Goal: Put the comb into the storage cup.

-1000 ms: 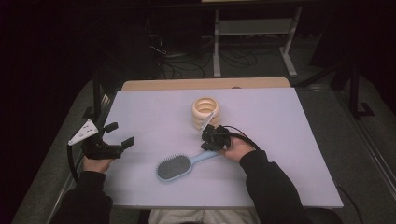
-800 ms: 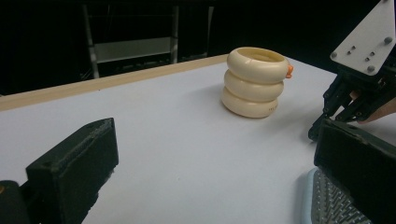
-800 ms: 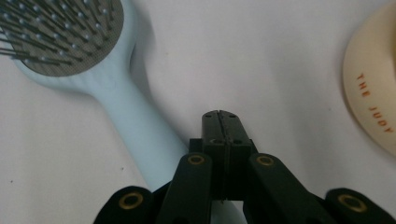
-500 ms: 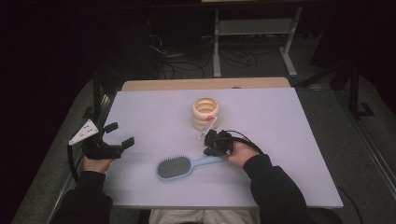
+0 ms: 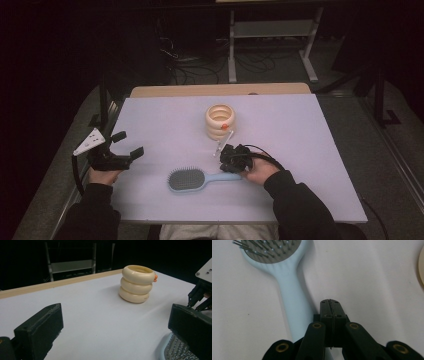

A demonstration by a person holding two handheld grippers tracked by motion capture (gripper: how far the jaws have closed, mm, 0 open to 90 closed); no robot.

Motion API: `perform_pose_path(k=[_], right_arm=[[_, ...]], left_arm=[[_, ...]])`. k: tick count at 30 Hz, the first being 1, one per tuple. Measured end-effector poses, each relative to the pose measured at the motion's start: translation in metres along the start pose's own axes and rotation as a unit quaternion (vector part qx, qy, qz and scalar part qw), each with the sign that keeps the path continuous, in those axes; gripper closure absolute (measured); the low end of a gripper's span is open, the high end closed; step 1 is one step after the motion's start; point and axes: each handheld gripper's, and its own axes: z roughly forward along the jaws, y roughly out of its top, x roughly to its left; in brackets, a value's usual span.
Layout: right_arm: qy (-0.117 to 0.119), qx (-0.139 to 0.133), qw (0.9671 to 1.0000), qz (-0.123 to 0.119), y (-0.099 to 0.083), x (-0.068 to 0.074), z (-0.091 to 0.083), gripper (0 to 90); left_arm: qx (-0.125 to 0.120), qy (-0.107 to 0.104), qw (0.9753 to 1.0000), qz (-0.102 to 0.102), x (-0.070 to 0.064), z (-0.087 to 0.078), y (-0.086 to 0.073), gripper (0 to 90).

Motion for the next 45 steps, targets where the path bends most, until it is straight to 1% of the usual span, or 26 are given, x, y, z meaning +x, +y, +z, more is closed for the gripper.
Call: perform_pose_path(k=[4,12,17,23,31,35,38,45], right_arm=[[0.002,0.001,1.0000,0.003,-0.001,0.001,-0.002,89.0],[0.007,0.002,1.0000,0.000,-0.004,0.005,-0.004,88.9],[0.005,0.003,1.0000,-0.001,-0.005,0.007,-0.005,88.9],[0.012,0.005,0.9999,-0.002,-0.007,0.009,-0.006,88.9],[0.015,0.009,0.9998,-0.004,-0.008,0.014,-0.007,88.9],[0.015,0.012,0.9998,-0.005,-0.010,0.015,-0.008,88.9],[0.017,0.013,0.9997,-0.005,-0.011,0.015,-0.009,88.9],[0.015,0.006,0.9999,-0.004,-0.013,0.016,-0.016,88.0]], left_arm=[[-0.001,0.000,1.0000,-0.001,0.000,0.000,0.000,0.0],[0.001,0.000,1.0000,0.001,0.000,0.000,0.000,0.0],[0.001,0.000,1.0000,0.001,0.000,0.000,0.000,0.0],[0.001,0.000,1.0000,0.000,0.000,0.000,0.000,0.0],[0.001,0.000,1.0000,0.001,0.000,0.000,0.000,0.0],[0.004,-0.007,0.9999,-0.006,0.000,0.001,0.000,0.0],[0.007,-0.008,0.9999,-0.003,0.000,0.001,0.000,0.0],[0.008,-0.008,0.9999,-0.004,0.000,0.001,0.000,0.0]])
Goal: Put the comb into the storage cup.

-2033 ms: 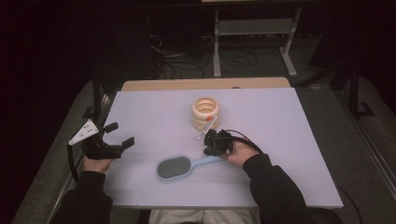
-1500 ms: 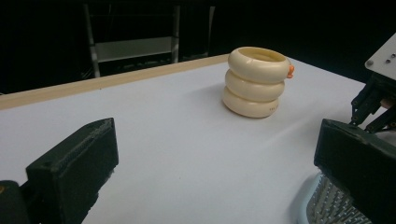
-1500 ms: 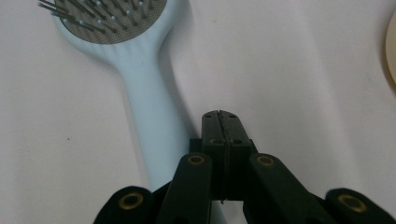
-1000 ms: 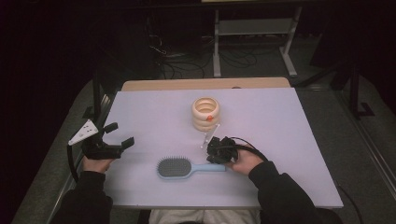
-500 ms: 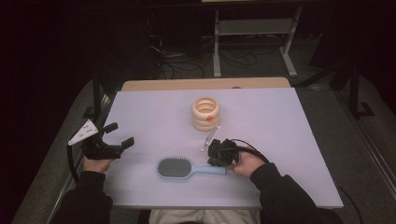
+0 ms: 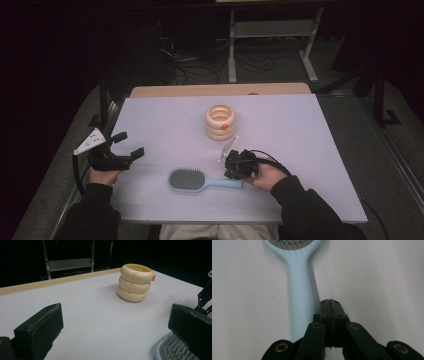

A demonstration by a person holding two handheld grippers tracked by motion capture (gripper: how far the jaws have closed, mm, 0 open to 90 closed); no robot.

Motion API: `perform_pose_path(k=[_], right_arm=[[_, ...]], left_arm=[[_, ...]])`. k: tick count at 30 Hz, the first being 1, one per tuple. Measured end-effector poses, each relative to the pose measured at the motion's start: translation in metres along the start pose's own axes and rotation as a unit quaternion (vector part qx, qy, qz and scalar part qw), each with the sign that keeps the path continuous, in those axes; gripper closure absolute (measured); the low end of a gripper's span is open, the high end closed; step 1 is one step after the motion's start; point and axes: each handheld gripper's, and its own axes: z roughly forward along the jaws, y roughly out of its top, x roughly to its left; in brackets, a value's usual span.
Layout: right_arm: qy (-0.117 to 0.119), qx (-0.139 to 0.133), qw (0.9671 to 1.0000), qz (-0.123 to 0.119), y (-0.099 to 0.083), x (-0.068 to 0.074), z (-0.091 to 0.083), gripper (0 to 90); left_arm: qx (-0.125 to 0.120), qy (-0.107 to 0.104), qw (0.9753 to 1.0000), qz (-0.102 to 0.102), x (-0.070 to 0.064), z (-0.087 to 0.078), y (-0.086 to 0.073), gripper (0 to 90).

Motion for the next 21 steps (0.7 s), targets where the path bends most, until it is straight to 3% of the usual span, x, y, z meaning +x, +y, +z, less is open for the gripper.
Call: perform_pose_path(k=[14,21], right_arm=[[-0.001,-0.021,0.9998,-0.006,0.005,0.002,-0.020,81.5],[0.000,-0.022,0.9995,-0.021,0.012,0.006,-0.021,72.7]], left_arm=[[0.002,0.000,1.0000,0.001,0.000,0.000,0.000,0.0],[0.002,0.000,1.0000,0.001,0.000,0.000,0.000,0.0]])
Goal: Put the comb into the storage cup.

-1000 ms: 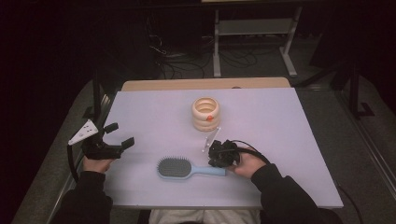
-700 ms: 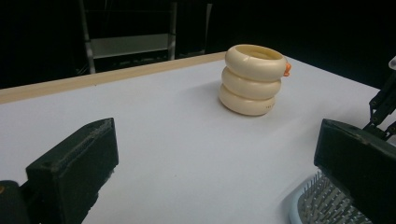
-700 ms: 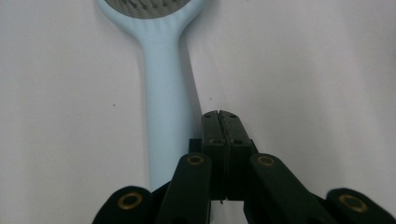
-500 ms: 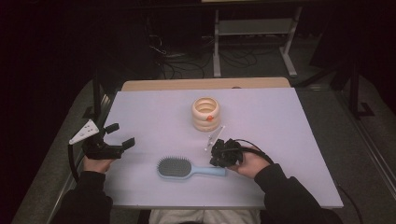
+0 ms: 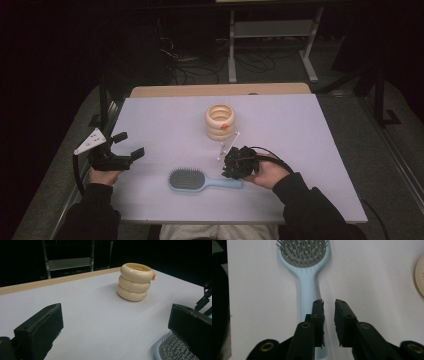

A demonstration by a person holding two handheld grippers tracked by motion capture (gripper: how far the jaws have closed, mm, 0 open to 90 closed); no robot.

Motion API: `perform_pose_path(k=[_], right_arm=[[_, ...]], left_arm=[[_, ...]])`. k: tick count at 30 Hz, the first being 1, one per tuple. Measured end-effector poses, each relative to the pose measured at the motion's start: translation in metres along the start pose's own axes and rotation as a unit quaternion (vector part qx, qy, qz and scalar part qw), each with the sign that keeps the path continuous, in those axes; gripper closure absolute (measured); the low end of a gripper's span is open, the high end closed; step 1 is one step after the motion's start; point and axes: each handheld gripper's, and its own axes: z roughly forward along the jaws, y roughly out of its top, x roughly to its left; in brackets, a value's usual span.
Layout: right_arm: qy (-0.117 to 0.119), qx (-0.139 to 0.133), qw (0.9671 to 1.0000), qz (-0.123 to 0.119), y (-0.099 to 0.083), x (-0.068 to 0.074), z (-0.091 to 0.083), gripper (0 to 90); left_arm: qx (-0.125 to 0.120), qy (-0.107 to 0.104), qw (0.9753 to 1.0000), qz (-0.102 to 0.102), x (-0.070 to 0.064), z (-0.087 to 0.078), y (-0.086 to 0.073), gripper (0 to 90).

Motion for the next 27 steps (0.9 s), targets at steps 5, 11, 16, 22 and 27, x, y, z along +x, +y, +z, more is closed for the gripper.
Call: perform_pose_path(k=[5,11,16,22,27], right_arm=[[-0.005,-0.001,1.0000,-0.004,0.005,0.002,0.000,66.5],[-0.001,-0.007,1.0000,0.002,0.010,0.002,0.001,55.1],[0.008,-0.003,1.0000,0.003,0.015,0.002,0.003,45.2],[0.022,0.009,0.9997,-0.004,0.021,0.002,0.006,24.4],[0.026,0.009,0.9996,-0.008,0.025,0.002,0.009,13.1]], left_arm=[[-0.001,0.000,1.0000,-0.001,0.000,0.000,0.000,0.0],[-0.002,0.001,1.0000,0.000,0.000,0.000,0.000,0.0],[-0.002,0.001,1.0000,0.001,-0.001,0.000,0.000,0.0],[-0.007,0.006,0.9999,0.004,-0.001,-0.002,0.001,0.0],[-0.005,0.004,1.0000,0.005,-0.001,-0.001,0.001,0.0]])
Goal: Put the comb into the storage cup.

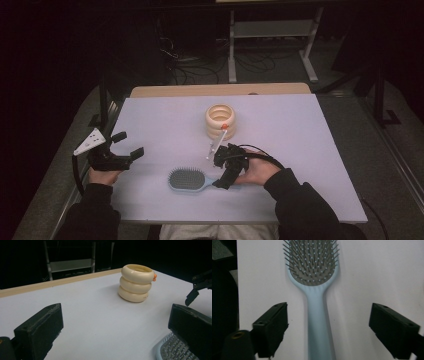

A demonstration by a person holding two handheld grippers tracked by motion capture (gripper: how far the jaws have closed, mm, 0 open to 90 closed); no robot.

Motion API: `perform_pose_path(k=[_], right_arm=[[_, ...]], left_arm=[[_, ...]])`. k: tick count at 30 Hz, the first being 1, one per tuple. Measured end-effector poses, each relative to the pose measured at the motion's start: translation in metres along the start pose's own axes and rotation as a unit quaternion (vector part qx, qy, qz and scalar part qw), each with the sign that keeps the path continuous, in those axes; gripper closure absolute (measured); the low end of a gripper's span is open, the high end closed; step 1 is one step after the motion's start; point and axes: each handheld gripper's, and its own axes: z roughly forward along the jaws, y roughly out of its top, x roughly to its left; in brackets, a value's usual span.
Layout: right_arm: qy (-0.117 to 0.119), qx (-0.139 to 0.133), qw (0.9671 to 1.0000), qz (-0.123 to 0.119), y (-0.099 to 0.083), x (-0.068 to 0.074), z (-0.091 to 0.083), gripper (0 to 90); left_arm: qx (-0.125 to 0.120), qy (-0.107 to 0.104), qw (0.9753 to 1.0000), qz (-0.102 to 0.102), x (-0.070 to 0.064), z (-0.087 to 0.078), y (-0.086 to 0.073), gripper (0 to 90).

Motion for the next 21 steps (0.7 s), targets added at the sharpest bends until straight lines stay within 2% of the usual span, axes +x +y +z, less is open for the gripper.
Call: perform_pose_path(k=[7,14,21], right_arm=[[0.004,-0.001,1.0000,-0.007,0.002,0.001,0.009,3.1],[0.010,-0.002,0.9999,-0.014,0.003,0.003,0.020,2.1],[0.018,0.001,0.9997,-0.018,0.002,0.006,0.029,5.2]], left_arm=[[-0.001,0.000,1.0000,0.000,0.000,0.000,0.000,0.0],[-0.001,-0.001,1.0000,0.000,0.000,0.000,0.000,0.0],[0.000,0.000,1.0000,0.001,0.000,0.000,0.000,0.0]])
